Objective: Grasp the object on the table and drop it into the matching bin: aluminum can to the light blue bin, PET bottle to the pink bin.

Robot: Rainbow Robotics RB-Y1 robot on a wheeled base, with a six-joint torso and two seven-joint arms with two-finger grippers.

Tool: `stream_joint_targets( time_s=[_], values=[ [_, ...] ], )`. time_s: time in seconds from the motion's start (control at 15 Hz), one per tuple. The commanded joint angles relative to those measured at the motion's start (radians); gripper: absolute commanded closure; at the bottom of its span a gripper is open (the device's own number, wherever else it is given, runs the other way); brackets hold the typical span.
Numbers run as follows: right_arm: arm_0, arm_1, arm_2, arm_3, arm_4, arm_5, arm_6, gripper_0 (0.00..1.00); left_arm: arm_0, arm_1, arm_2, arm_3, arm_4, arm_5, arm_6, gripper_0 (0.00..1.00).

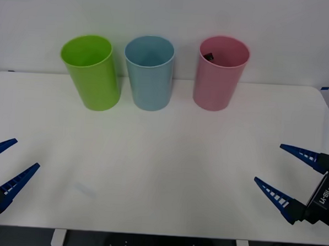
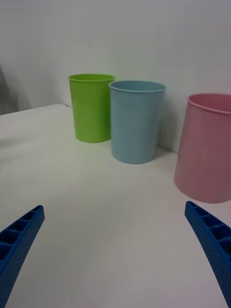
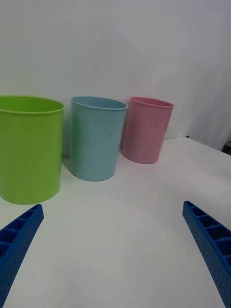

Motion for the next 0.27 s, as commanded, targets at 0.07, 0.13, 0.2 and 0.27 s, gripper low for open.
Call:
stream_joint_targets(
  time_s=[0.07,0.13,0.2,0.27],
  values=[
    [0.014,0.001,0.000,0.000,0.003,-0.002,-0.006,0.00,0.000,0.000,0.000,0.000,0.000,0.000,0.000,0.00],
    [0.014,0.001,0.000,0.000,0.003,-0.002,-0.006,0.00,0.000,0.000,0.000,0.000,0.000,0.000,0.000,0.00],
    [0.014,0.001,0.000,0.000,0.003,-0.002,-0.006,0.00,0.000,0.000,0.000,0.000,0.000,0.000,0.000,0.00],
    [0.014,0.001,0.000,0.000,0.003,-0.002,-0.006,0.00,0.000,0.000,0.000,0.000,0.000,0.000,0.000,0.00]
  ],
)
